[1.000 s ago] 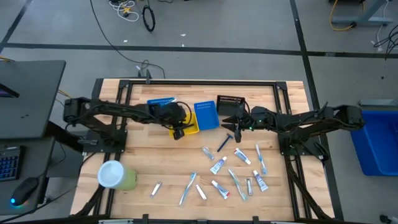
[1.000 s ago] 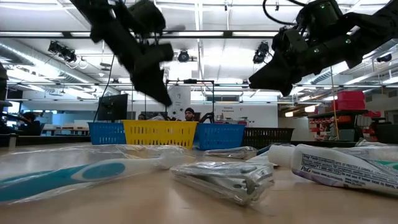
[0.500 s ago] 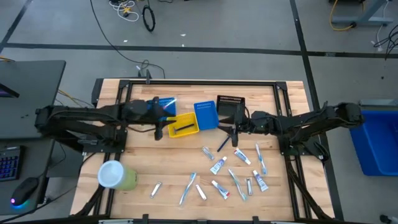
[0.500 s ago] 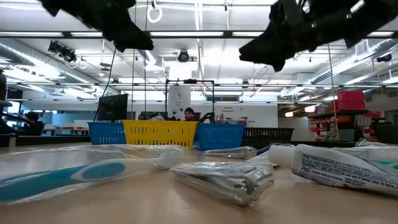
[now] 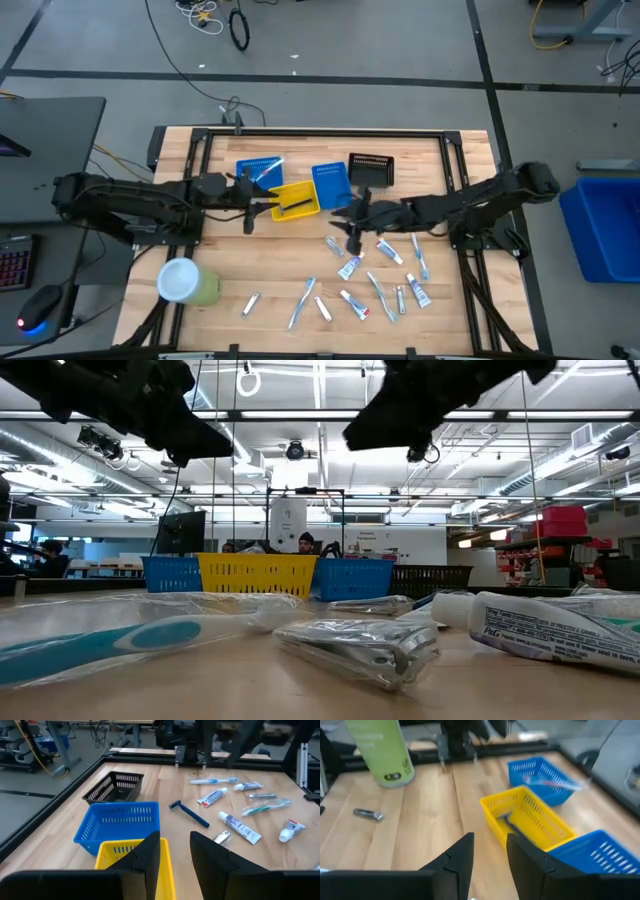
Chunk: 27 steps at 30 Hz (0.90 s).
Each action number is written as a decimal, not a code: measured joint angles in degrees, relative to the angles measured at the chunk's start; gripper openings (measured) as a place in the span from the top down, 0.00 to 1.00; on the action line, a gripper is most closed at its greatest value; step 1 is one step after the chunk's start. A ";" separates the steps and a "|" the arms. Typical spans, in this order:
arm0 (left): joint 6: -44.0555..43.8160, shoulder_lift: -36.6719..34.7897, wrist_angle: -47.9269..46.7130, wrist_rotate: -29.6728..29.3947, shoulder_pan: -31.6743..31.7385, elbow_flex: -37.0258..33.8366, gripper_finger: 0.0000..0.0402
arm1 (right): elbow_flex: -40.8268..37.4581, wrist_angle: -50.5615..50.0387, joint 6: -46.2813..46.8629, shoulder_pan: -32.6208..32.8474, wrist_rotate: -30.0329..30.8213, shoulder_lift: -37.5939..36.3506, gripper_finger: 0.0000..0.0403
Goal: Pick & Place Travel size toiletries
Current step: Put the nail cutter into the right blue bin
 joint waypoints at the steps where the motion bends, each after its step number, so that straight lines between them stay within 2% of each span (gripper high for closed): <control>1: 0.02 -0.02 0.20 -0.08 0.00 0.00 0.71 | 2.19 -2.47 2.05 0.20 0.02 1.82 0.69; 6: 0.63 -0.02 0.20 0.75 0.00 0.00 0.71 | 9.43 -13.51 11.30 1.49 -0.61 9.77 0.68; 14: 1.98 0.00 0.11 1.04 0.00 0.00 0.71 | 9.94 -15.04 18.25 1.98 -7.63 18.08 0.58; 20: 4.17 0.00 0.13 1.04 0.00 0.00 0.71 | 9.96 -15.34 17.73 2.32 -8.39 20.28 0.50; 24: 4.22 0.00 0.16 1.02 0.00 0.00 0.71 | 9.96 -18.00 17.60 3.30 -4.56 21.29 0.48; 27: 4.35 0.00 0.13 1.02 0.00 0.00 0.71 | 9.94 -18.14 18.56 3.34 -3.86 22.44 0.49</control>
